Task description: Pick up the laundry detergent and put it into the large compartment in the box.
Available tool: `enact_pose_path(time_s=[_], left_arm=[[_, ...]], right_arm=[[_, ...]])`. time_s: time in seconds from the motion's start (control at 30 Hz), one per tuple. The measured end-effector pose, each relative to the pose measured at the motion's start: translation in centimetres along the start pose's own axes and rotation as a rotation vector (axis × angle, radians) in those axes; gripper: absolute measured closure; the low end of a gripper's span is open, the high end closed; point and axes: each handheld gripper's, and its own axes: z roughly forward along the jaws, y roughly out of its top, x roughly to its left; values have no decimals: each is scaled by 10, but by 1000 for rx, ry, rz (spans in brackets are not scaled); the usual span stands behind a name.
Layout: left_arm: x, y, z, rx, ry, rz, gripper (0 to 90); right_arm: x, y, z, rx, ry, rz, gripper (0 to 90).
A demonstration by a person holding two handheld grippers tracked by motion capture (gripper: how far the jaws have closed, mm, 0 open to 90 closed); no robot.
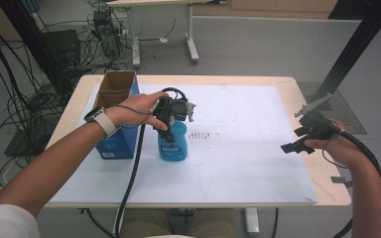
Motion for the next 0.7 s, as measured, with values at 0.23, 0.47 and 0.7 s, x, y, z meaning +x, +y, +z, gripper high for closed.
enact_pose_path(time_s=[0.23,0.47,0.7], left_arm=[[0,-1,0,-4,-1,-5,372],[1,-1,0,-3,-1,-5,372],[2,-2,0,-8,-5,-16,374]], right_arm=[[0,0,1,2,0,0,118],[1,1,1,2,1,-2,118],[2,1,0,2,0,-2,118]])
